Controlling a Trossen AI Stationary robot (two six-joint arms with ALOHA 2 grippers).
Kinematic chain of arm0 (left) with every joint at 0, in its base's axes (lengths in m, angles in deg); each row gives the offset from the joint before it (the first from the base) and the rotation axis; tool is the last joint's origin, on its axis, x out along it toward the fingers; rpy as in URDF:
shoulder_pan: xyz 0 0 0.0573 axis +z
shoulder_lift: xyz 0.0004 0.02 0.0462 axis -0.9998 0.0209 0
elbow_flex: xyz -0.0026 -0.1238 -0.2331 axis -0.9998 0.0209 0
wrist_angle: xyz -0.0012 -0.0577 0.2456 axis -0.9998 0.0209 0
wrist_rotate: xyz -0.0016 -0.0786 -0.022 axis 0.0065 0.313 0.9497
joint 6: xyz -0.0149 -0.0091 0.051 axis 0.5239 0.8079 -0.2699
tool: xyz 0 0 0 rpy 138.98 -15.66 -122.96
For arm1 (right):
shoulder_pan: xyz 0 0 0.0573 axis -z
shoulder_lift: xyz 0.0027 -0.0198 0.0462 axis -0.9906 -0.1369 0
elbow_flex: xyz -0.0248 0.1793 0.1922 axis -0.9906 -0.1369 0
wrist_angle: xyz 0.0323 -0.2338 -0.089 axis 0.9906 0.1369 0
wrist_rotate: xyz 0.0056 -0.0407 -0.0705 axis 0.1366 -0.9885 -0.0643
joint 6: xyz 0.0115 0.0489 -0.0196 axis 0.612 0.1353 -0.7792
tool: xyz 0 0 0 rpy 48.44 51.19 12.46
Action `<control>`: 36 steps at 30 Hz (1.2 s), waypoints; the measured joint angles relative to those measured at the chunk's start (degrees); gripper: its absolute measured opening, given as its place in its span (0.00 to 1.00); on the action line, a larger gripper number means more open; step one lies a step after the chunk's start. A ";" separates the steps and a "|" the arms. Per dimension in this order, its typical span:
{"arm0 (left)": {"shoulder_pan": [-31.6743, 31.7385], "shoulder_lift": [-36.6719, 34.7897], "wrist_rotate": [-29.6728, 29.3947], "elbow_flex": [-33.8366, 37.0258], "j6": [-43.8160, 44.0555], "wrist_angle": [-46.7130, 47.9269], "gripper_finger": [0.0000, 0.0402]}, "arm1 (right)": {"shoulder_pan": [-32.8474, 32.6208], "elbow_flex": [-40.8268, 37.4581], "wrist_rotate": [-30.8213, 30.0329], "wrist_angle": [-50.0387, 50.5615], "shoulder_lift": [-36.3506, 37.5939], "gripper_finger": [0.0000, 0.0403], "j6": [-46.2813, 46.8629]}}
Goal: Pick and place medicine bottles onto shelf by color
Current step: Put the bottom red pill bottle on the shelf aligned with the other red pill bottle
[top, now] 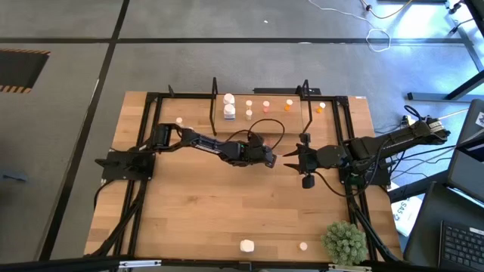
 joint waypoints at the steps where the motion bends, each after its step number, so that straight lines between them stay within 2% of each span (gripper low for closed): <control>1: -0.03 -0.52 0.07 -0.05 -0.02 1.05 0.28 | 0.00 -0.02 0.01 0.01 -0.02 0.34 0.00; 8: 0.16 -4.56 4.44 -0.11 -0.08 7.23 0.28 | 0.00 -0.02 0.02 -0.10 -0.02 0.34 0.00; 14: 1.38 -8.44 11.31 -0.05 -6.90 10.74 0.28 | 0.00 -0.02 0.00 -0.21 -0.01 0.34 0.01; 28: 5.44 -13.95 17.96 0.07 -11.93 18.24 0.28 | -0.02 -0.02 0.48 -0.72 0.00 0.34 0.02; 36: 6.57 -14.47 21.39 -0.05 -14.93 18.37 0.28 | -0.02 -0.02 0.49 -0.68 -0.02 0.34 0.01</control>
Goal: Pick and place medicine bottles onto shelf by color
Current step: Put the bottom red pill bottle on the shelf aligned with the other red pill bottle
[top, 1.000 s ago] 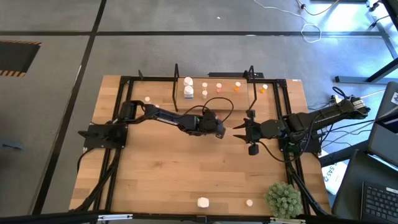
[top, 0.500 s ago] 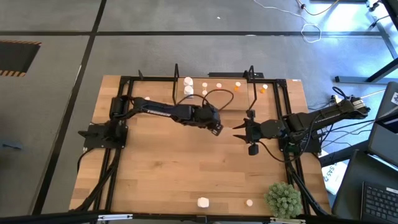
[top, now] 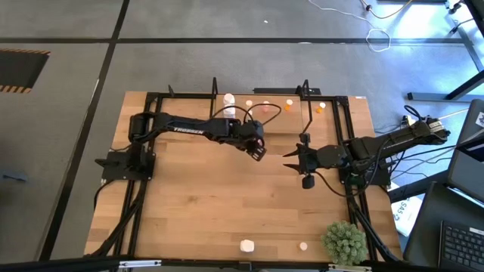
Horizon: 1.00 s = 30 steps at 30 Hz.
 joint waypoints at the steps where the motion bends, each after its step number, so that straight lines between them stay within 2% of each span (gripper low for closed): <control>1: 0.00 0.00 0.26 0.00 -0.31 0.01 0.28 | 0.00 0.00 0.01 0.10 0.00 0.34 -0.01; 13: 1.13 -1.45 5.65 -0.63 -5.04 0.73 0.28 | 0.00 0.00 0.00 0.11 0.00 0.34 0.00; 18: 1.88 -2.43 5.89 -6.31 -10.04 8.25 0.28 | 0.00 0.00 0.01 0.18 0.00 0.34 -0.01; 21: 2.84 -2.40 5.87 -10.97 -12.84 16.39 0.28 | 0.00 0.00 -0.01 0.18 0.03 0.34 -0.01; 25: 4.71 -2.49 5.79 -15.23 -15.98 20.23 0.28 | 0.00 0.00 0.01 0.14 0.02 0.34 0.01; 30: 7.64 -2.30 9.85 -18.55 -19.94 25.13 0.28 | 0.00 0.00 0.01 0.14 0.02 0.34 -0.01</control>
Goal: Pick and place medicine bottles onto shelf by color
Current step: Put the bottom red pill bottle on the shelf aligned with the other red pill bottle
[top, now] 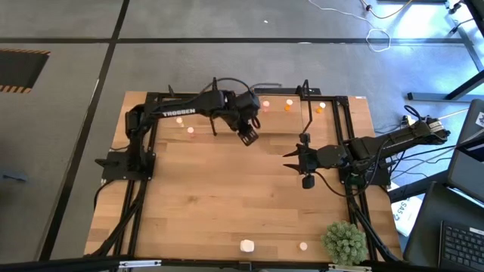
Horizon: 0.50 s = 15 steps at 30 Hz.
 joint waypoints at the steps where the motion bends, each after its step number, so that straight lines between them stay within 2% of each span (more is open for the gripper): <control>1: 0.52 -0.03 1.32 -0.32 -1.07 -0.04 0.28 | 0.00 0.00 0.00 -0.06 0.00 0.34 0.01; 7: 2.34 0.24 6.12 -1.39 -5.47 1.20 0.28 | 0.00 0.00 0.00 0.00 0.00 0.34 0.02; 15: -0.11 0.27 6.38 -1.38 -8.50 9.33 0.28 | 0.02 0.00 0.00 -0.01 0.00 0.34 0.01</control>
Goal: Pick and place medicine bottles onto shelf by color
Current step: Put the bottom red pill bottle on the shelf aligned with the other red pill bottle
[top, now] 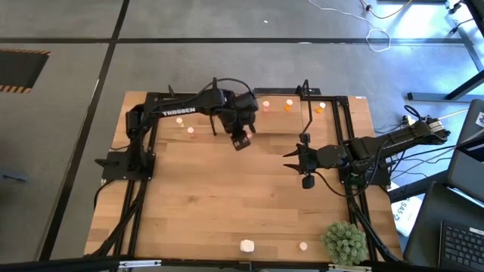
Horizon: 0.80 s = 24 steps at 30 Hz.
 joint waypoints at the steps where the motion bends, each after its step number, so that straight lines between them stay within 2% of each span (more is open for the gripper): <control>1: -0.47 0.00 -0.07 0.00 0.26 1.37 0.28 | -0.02 0.00 0.00 -0.01 0.00 0.34 -0.01; 9: -4.60 0.04 0.18 0.02 3.23 11.25 0.28 | -0.01 0.00 0.00 -0.02 0.00 0.34 -0.01; 20: -8.56 8.50 9.41 0.13 2.96 25.23 0.28 | -0.02 0.00 0.00 0.07 -0.02 0.34 -0.01; 24: -9.75 11.18 10.33 0.11 1.26 26.59 0.28 | -0.02 0.00 0.02 0.10 -0.02 0.34 -0.01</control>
